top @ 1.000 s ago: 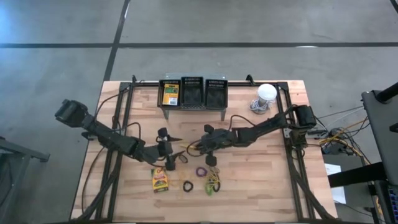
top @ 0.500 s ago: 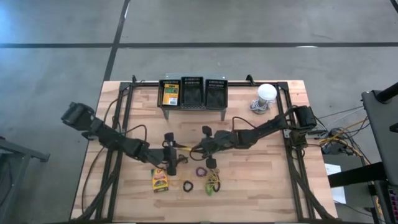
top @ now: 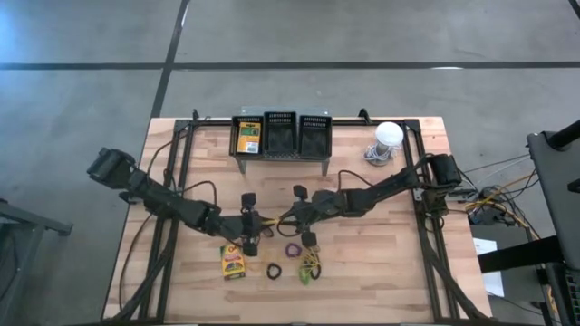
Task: Pick & Place Office Desk Supplies
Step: Put the yellow crayon box into the left black basket
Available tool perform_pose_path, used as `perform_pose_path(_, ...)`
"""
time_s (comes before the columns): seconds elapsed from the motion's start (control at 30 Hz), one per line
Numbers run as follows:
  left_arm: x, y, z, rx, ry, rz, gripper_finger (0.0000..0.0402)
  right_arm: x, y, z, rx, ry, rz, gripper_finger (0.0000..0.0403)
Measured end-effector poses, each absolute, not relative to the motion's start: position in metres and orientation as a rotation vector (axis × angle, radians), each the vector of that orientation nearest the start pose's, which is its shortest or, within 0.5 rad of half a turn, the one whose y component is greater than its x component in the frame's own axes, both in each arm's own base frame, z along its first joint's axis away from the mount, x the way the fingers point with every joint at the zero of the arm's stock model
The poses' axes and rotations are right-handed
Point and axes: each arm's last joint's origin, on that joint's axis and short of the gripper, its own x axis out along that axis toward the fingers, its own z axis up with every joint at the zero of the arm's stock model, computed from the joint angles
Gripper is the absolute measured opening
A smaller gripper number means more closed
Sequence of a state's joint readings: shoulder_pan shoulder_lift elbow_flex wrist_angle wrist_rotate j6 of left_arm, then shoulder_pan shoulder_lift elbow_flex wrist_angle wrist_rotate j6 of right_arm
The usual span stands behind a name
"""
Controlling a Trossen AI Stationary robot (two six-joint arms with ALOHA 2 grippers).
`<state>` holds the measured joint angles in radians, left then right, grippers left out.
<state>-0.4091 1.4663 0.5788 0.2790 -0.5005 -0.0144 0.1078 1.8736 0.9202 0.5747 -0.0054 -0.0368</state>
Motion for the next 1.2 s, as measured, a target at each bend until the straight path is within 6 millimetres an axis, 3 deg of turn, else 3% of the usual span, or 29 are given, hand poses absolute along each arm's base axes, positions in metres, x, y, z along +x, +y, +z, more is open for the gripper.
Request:
perform_pose_path(0.1, 0.255, -0.095, 0.179, 0.239, 0.624, 0.11, 0.0041, 0.376, 0.039, 0.158, -0.076, 0.382, 0.102, 0.0121)
perform_pose_path(0.2, 0.254, -0.096, 0.209, 0.225, 0.72, 0.126, 0.0059, 0.374, 0.038, 0.157, -0.093, 0.421, 0.06, 0.015)
perform_pose_path(0.4, 0.246, -0.088, 0.304, 0.247, 0.851, 0.178, 0.0047, 0.371, 0.036, 0.151, -0.103, 0.484, 0.022, 0.0167)
perform_pose_path(0.57, 0.242, -0.048, 0.383, 0.327, 0.851, 0.261, 0.0031, 0.371, 0.036, 0.151, -0.104, 0.483, 0.025, 0.0161)
perform_pose_path(0.67, 0.239, -0.005, 0.41, 0.348, 0.863, 0.355, 0.0034, 0.371, 0.036, 0.151, -0.102, 0.485, 0.025, 0.0154)
perform_pose_path(0.8, 0.23, 0.06, 0.418, 0.285, 0.909, 0.359, 0.0041, 0.371, 0.038, 0.151, -0.103, 0.485, 0.033, 0.0144)
perform_pose_path(0.97, 0.208, 0.137, 0.405, 0.078, 0.853, 0.303, 0.0043, 0.371, 0.039, 0.151, -0.107, 0.485, 0.037, 0.0135)
perform_pose_path(1.1, 0.188, 0.175, 0.388, -0.04, 0.772, 0.282, 0.0043, 0.371, 0.039, 0.151, -0.11, 0.486, 0.038, 0.013)
perform_pose_path(1.2, 0.18, 0.188, 0.375, -0.119, 0.743, 0.241, 0.0044, 0.371, 0.039, 0.151, -0.12, 0.485, 0.04, 0.0127)
